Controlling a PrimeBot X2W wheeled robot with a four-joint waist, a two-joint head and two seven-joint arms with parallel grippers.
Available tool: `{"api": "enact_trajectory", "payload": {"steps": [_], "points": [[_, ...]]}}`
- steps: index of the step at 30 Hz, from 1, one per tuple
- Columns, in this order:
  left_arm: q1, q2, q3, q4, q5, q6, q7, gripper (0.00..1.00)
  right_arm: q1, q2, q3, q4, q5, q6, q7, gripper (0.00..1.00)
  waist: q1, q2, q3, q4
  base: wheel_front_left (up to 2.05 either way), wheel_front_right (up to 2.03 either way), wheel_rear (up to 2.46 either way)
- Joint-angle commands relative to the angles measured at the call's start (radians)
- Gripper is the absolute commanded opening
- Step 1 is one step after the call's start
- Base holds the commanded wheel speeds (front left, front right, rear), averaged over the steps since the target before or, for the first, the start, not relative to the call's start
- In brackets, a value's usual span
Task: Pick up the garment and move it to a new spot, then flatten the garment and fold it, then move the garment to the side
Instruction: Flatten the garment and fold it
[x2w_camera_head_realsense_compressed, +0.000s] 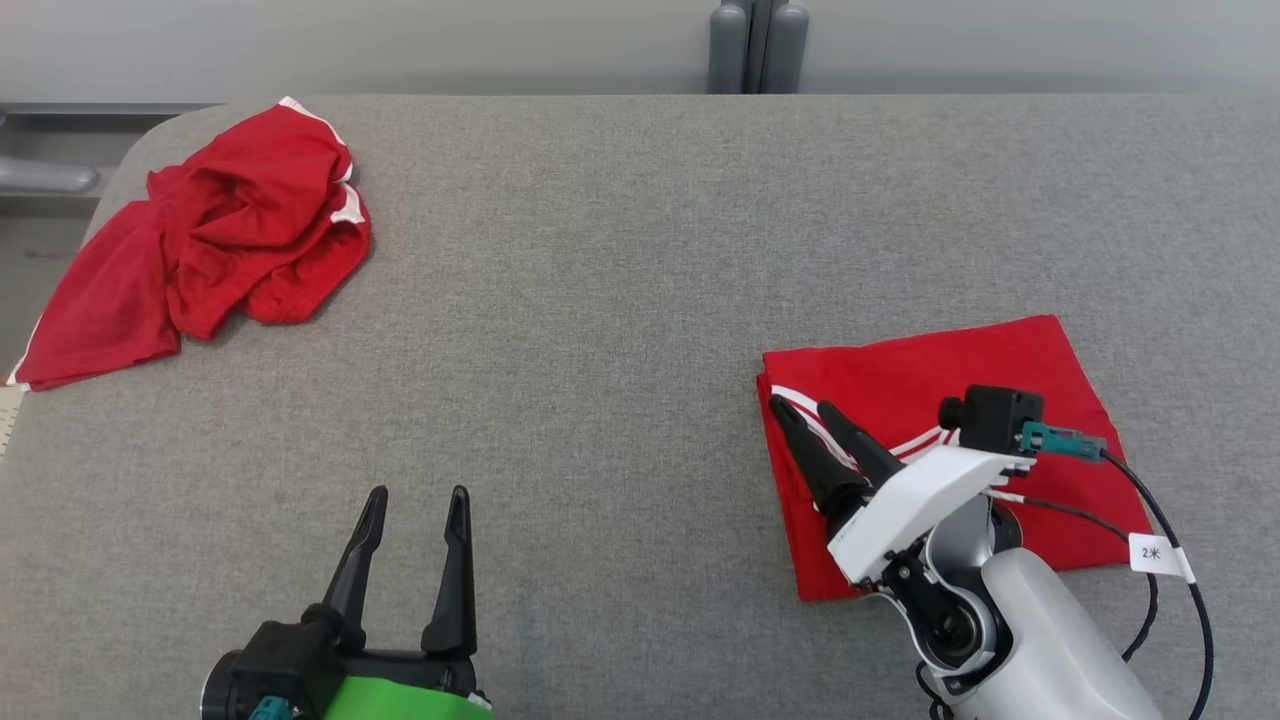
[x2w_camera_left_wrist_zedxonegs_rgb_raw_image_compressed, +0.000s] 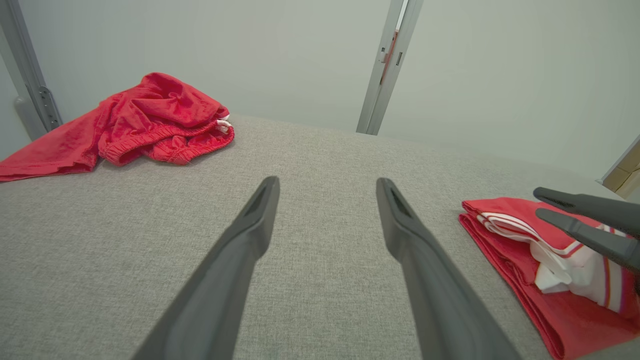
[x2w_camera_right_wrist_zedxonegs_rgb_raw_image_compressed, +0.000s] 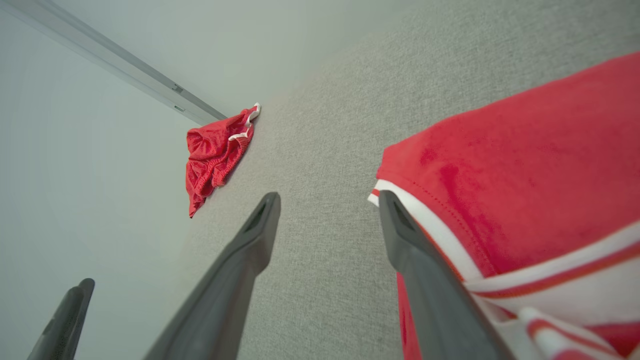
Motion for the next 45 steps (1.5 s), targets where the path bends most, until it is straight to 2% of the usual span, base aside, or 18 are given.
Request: {"api": "enact_trajectory", "payload": {"steps": [1,7,10,13,16,19,23,25,26,27,29,30,37,45], "points": [[0.014,0.001,0.004,-0.001,0.009,-0.001,-0.003,1.00,0.021,-0.005,0.006,-0.031,-0.003,0.000,-0.015,1.00,0.0000,0.0000,-0.002,-0.004,0.00,0.00,0.00],[0.024,0.001,0.012,-0.008,0.012,0.008,-0.003,1.00,0.091,-0.010,-0.025,-0.260,-0.072,0.000,-0.041,1.00,0.0000,0.0000,-0.007,-0.021,0.00,0.00,0.00],[0.026,0.001,0.013,-0.009,0.013,0.008,-0.003,1.00,0.139,-0.036,-0.092,-0.372,-0.142,0.000,-0.066,1.00,0.0000,0.0000,-0.010,-0.029,0.00,0.00,0.00],[0.026,0.001,0.015,-0.012,0.015,0.009,-0.003,1.00,0.186,-0.048,-0.173,-0.428,-0.176,0.000,-0.083,1.00,0.0000,0.0000,-0.009,-0.034,0.00,0.00,0.00],[0.022,0.001,0.014,-0.012,0.017,0.005,-0.003,1.00,0.239,-0.075,-0.259,-0.418,-0.239,0.000,-0.109,1.00,0.0000,0.0000,-0.011,-0.034,0.00,0.00,0.00],[0.021,0.001,0.015,-0.010,0.018,0.002,-0.003,1.00,0.275,-0.096,-0.302,-0.372,-0.303,0.000,-0.145,1.00,0.0000,0.0000,-0.012,-0.032,0.00,0.00,0.00],[0.022,0.001,0.013,-0.005,0.018,0.001,-0.003,1.00,0.309,-0.116,-0.303,-0.269,-0.388,0.000,-0.213,1.00,0.0000,0.0000,-0.018,-0.029,0.00,0.00,0.00],[0.022,0.001,0.010,-0.003,0.017,0.001,-0.003,1.00,0.320,-0.120,-0.272,-0.213,-0.427,0.000,-0.241,1.00,0.0000,0.0000,-0.021,-0.025,0.00,0.00,0.00],[0.022,0.001,0.009,-0.002,0.016,0.001,-0.003,1.00,0.322,-0.116,-0.258,-0.183,-0.442,0.000,-0.254,0.84,0.0000,0.0000,-0.022,-0.023,0.00,0.00,0.00],[0.021,0.001,0.008,-0.002,0.015,0.002,-0.003,1.00,0.323,-0.116,-0.237,-0.157,-0.451,0.000,-0.257,0.54,0.0000,0.0000,-0.022,-0.021,0.00,0.00,0.00],[0.021,0.001,0.008,-0.002,0.014,0.002,-0.003,1.00,0.314,-0.118,-0.199,-0.100,-0.466,0.000,-0.262,0.10,0.0000,0.0000,-0.022,-0.018,0.00,0.00,0.00],[0.020,0.001,0.008,-0.001,0.015,0.002,-0.003,1.00,0.307,-0.119,-0.168,-0.067,-0.469,0.000,-0.258,0.00,0.0000,0.0000,-0.022,-0.016,0.00,0.00,0.00],[0.005,0.001,0.008,-0.002,0.011,0.000,-0.003,1.00,0.224,-0.076,-0.031,0.089,-0.470,0.000,-0.261,0.00,0.0000,0.0000,-0.006,-0.004,0.00,0.00,0.00],[-0.003,0.001,0.003,0.001,0.005,0.005,-0.003,1.00,0.153,-0.062,0.090,0.153,-0.462,0.000,-0.282,0.00,0.0000,0.0000,-0.003,0.016,0.00,0.00,0.00]]}}
